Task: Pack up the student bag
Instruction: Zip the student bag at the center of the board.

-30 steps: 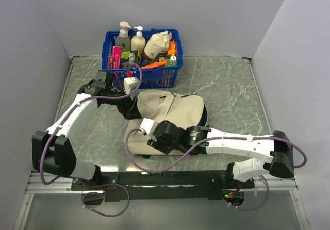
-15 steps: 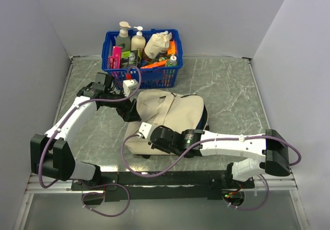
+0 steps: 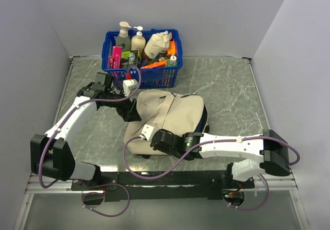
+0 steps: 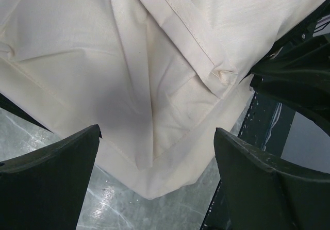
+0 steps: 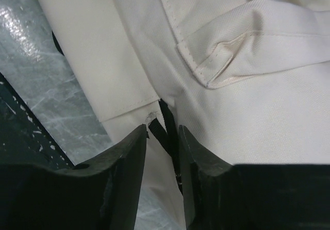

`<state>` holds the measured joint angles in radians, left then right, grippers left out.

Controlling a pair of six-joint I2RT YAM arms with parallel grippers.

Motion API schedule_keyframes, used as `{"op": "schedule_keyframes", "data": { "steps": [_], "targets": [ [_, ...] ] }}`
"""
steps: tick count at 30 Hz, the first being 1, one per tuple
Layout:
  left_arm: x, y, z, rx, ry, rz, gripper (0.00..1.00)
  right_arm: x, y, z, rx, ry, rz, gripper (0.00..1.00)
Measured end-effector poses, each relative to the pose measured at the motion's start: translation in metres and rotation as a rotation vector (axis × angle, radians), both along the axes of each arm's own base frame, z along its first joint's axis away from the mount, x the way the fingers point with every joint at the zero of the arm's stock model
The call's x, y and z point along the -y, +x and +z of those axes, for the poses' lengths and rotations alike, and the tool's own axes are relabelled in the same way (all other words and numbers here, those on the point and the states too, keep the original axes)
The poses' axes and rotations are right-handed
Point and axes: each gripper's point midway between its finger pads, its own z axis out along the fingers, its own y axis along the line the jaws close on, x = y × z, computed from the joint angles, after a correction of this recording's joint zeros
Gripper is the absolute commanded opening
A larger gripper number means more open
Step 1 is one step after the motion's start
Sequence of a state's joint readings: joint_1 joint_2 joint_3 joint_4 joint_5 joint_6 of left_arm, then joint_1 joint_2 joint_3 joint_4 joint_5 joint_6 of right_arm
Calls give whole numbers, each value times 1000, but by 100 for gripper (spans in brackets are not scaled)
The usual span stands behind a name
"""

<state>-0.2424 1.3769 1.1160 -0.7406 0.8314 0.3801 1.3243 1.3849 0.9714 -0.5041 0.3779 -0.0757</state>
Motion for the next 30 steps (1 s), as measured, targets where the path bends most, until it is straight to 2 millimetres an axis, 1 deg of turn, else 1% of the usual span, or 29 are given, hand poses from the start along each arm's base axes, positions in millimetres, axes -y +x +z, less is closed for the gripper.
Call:
{"op": "schedule_keyframes", "data": {
  "steps": [1,3,5,8,10,11,13,16,19,21,24,27,30],
  "targets": [
    [0,0,0,2,0,-1,96,-1,1,1,4,6,-2,33],
    [0,0,-4,2,0,-1,96,-3,2,0,9,14,-4,27],
    [-1,-3,-10,-11,5,-1,96,-4,3,-1,13,17,-7,17],
    [-2,-7,-16,-30,11,-3,96,-4,5,-4,18,8,-16,15],
    [-2,-7,-16,-26,10,-4,96,-3,5,-6,23,5,-21,10],
    [-1,-7,-15,-26,10,-5,96,-2,6,-6,26,2,-25,4],
    [0,-8,-15,-26,10,-9,96,0,8,-6,36,-2,-34,0],
    [4,-11,-15,-24,10,-25,96,3,10,-6,49,-9,-51,0],
    [13,-17,-13,-12,13,-57,96,5,11,-1,57,5,-66,0],
    [19,-22,-11,1,15,-81,96,8,11,6,64,29,-78,0],
    [28,-28,-8,22,12,-117,96,12,12,23,81,91,-99,0],
    [37,-36,-9,35,30,-150,96,20,11,38,90,162,-127,0],
    [49,-47,-12,50,37,-200,96,30,12,46,85,222,-167,0]
  ]
}}
